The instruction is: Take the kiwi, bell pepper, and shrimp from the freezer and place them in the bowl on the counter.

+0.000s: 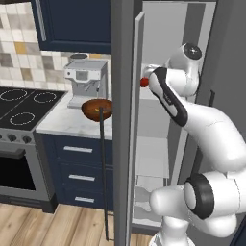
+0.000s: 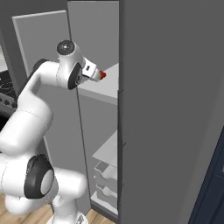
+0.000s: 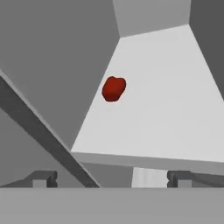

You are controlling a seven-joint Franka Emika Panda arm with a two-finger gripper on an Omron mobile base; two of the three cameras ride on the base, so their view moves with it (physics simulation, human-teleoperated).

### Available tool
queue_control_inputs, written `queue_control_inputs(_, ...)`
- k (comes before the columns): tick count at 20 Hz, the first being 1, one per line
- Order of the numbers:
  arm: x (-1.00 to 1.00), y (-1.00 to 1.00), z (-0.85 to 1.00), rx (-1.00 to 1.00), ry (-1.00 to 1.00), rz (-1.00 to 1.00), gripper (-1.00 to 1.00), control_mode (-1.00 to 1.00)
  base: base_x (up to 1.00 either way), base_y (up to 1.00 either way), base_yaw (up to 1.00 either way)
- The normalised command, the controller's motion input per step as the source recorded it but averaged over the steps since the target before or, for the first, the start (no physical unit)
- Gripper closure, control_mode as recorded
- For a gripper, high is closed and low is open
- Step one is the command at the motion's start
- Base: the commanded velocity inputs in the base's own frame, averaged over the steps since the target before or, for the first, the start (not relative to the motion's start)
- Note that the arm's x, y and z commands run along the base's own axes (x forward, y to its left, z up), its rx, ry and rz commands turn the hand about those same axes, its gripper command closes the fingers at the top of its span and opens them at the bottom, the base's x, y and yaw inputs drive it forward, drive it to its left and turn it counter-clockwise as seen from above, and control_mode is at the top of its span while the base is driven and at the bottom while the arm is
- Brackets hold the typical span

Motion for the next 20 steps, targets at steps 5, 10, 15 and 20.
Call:
queue_control_inputs(5, 0.81, 0.00, -0.09, 0.00, 0.14, 0.00, -1.00, -1.00, 0.00, 0.00, 0.00)
queue_control_inputs(10, 0.64, -0.01, -0.07, 0.00, 0.10, 0.00, -1.00, -1.00, 0.00, 0.00, 0.00)
queue_control_inputs(15, 0.41, -0.09, -0.32, 0.00, 0.01, 0.00, -1.00, -1.00, 0.00, 0.00, 0.00)
queue_control_inputs(20, 0.32, 0.00, -0.42, -0.01, 0.03, 0.00, -1.00, -1.00, 0.00, 0.00, 0.00)
